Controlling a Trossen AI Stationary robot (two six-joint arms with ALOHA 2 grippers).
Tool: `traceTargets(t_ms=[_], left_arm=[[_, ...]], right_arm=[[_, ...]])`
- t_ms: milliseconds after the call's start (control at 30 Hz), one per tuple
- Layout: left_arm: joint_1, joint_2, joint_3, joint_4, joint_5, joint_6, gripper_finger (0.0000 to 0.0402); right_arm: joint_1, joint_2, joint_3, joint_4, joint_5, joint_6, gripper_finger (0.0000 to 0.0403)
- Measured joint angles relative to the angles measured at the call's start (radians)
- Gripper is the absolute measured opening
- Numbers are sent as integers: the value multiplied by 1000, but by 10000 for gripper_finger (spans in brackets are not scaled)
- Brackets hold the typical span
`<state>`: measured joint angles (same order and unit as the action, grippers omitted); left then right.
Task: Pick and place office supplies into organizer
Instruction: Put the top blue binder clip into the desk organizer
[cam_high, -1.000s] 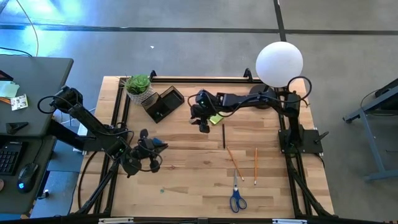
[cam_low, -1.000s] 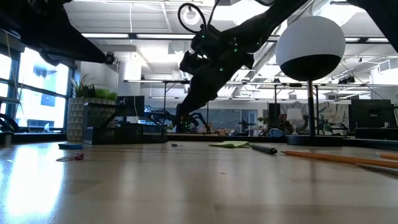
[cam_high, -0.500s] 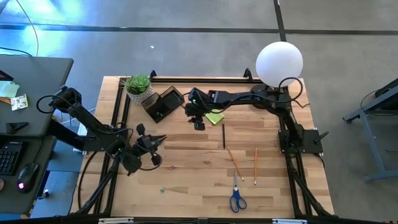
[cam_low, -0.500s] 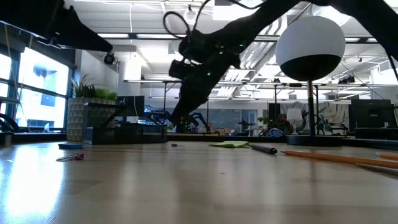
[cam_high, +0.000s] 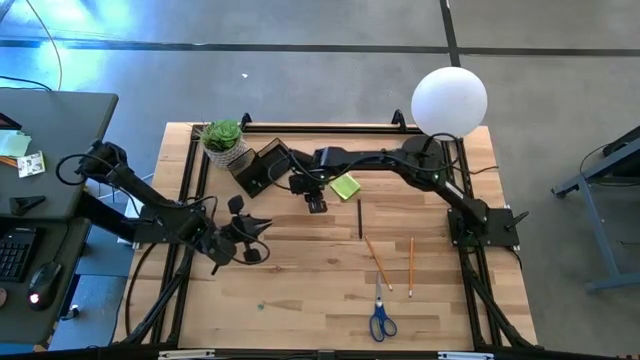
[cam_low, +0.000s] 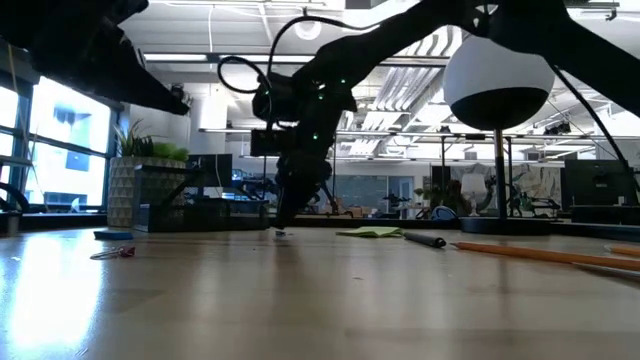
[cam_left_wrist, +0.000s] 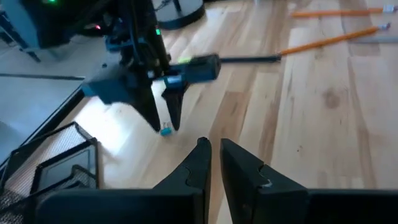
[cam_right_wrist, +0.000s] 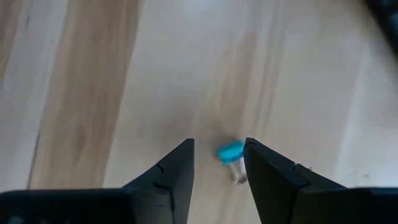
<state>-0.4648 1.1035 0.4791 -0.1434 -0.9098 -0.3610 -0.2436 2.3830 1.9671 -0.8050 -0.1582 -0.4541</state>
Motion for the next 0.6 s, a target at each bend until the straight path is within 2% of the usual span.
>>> traceTargets(t_ms=[300,600], left_arm=[[0,-47,-1,-51,18,-6,26],[0,-50,0,-43,29,-6,26]], right_arm=[[-3,3,8,-8,79,-43,134],[2,2,-15,20,31,-60,134]])
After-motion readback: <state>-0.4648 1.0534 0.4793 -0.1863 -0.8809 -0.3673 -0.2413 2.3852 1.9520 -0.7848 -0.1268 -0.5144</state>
